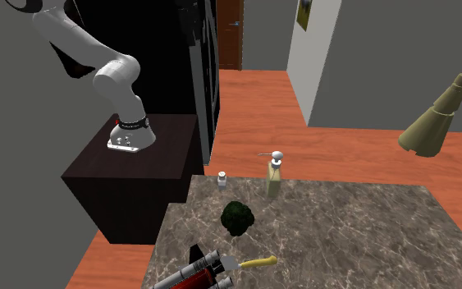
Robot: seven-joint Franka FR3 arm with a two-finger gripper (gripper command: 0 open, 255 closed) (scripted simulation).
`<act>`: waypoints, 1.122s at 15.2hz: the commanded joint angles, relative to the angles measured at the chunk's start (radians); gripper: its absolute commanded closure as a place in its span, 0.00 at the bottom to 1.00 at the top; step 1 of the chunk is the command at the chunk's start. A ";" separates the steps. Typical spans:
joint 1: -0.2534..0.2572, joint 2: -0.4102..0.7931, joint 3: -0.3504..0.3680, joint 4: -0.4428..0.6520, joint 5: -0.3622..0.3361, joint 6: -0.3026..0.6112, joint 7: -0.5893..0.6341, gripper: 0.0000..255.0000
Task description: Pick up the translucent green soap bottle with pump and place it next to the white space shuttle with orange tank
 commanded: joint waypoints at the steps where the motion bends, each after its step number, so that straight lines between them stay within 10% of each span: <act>1: 0.000 0.000 0.000 0.000 0.000 0.000 0.000 0.00; 17: -0.002 0.457 -0.074 -0.054 -0.042 0.475 -0.057 0.00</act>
